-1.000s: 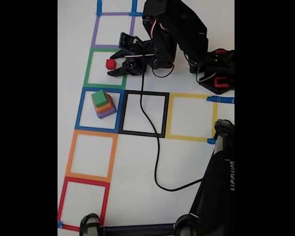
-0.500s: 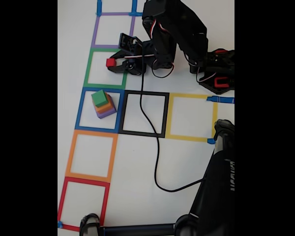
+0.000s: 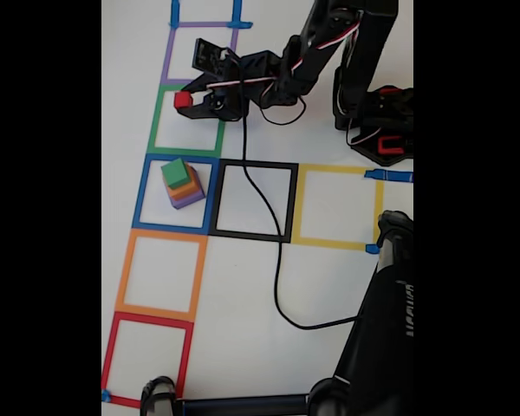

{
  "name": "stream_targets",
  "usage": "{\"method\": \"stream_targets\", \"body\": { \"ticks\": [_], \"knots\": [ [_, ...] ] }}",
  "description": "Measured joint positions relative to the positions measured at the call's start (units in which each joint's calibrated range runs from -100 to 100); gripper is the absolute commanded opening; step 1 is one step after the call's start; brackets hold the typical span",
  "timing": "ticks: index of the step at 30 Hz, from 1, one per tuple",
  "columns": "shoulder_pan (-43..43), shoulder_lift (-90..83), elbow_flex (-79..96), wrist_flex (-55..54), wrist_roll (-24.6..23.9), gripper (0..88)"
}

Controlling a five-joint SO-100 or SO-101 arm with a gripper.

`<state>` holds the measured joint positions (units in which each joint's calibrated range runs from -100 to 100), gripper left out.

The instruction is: Tower of hanoi

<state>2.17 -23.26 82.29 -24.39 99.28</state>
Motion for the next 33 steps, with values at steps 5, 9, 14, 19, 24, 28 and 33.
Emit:
{"method": "stream_targets", "body": {
  "ticks": [5, 9, 14, 19, 24, 28, 33],
  "knots": [
    [-1.99, -21.87, -4.43, 29.91, 0.18, 1.4],
    [-3.86, -33.18, -15.49, 56.51, 0.54, 1.4],
    [-6.79, -35.63, -37.45, 85.13, 0.72, 1.4],
    [-10.77, -33.94, -60.38, 105.20, 0.72, 1.4],
    [-15.10, -28.28, -81.36, 117.69, -0.90, 1.3],
    [-18.02, -26.09, -92.52, 122.93, -3.24, 1.3],
    [-20.01, -25.50, -94.47, 123.58, -4.14, 1.3]
  ]
}}
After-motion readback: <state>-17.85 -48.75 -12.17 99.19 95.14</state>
